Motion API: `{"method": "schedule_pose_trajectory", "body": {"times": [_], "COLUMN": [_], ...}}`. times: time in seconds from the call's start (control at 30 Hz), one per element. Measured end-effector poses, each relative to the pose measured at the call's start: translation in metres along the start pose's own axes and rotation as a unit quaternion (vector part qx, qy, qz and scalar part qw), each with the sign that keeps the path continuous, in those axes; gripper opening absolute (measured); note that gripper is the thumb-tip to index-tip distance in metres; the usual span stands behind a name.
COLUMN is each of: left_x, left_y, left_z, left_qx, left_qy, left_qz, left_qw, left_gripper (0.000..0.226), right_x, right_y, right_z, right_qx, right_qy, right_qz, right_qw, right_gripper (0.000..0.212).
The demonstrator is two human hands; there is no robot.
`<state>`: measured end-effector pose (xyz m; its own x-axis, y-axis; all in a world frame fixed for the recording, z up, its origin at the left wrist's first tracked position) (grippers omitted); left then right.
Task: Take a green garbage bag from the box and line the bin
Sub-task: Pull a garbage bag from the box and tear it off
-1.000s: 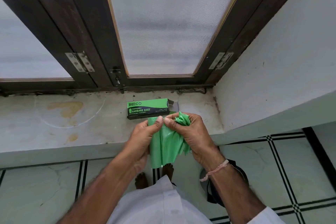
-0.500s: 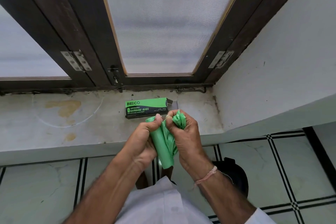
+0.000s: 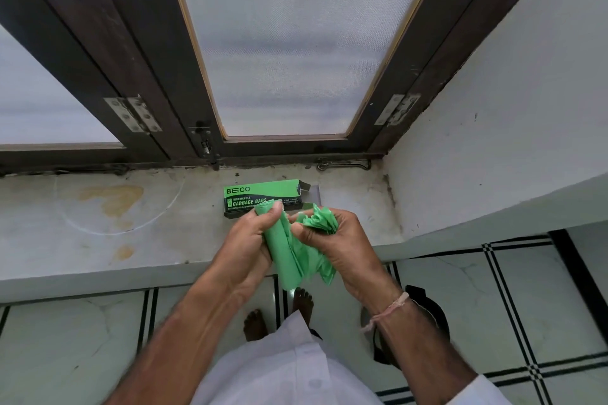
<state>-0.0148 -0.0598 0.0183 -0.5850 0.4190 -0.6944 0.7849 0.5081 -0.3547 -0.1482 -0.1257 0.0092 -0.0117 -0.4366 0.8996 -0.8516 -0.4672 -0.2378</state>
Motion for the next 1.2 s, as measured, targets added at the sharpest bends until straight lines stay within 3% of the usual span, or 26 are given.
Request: {"method": "schedule_pose_trajectory", "body": {"times": [0.27,0.4,0.5,0.6,0.73,1.03,1.2], "left_x": [0.000,0.005,0.003,0.003,-0.002,-0.008,-0.005], "left_y": [0.004,0.005,0.012,0.013,0.013,0.031,0.031], "left_z": [-0.001,0.006,0.010,0.009,0.010,0.018,0.021], "left_qx": [-0.033,-0.058,-0.069,-0.050,-0.044,-0.087,-0.079], "left_qy": [-0.047,-0.034,-0.040,-0.050,-0.067,-0.071,-0.069], "left_qz": [0.095,0.023,-0.029,-0.007,0.048,-0.006,-0.017], "left_qw": [0.994,0.997,0.996,0.997,0.996,0.994,0.994], "left_gripper": [0.014,0.014,0.007,0.010,0.016,0.014,0.012], "right_x": [-0.007,-0.009,-0.012,-0.013,-0.012,-0.008,-0.010], "right_y": [0.010,0.008,0.011,0.011,0.008,0.023,0.020], "right_z": [0.007,0.008,0.005,0.004,0.004,0.003,0.002], "right_qx": [-0.016,-0.048,-0.093,-0.052,0.026,-0.070,-0.032], "right_qy": [-0.017,0.007,0.007,-0.023,-0.063,-0.049,-0.086], "right_qz": [-0.048,-0.029,0.008,0.037,0.007,-0.004,0.074], "right_qw": [0.999,0.998,0.996,0.998,0.998,0.996,0.993], "right_gripper": [0.017,0.005,0.007,0.006,0.026,0.015,0.018]}}
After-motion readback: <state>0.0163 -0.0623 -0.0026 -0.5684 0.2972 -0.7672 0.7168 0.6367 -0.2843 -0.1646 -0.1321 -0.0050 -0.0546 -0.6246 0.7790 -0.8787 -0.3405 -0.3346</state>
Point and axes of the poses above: each hand's wrist, its own z-axis towards the middle knuckle, its own y-axis out of the back of the hand, x = y × z, the point moved 4 cm from there along z, towards the middle knuckle, and after that the axes turned 8 degrees about z, right-handed, at the moved point
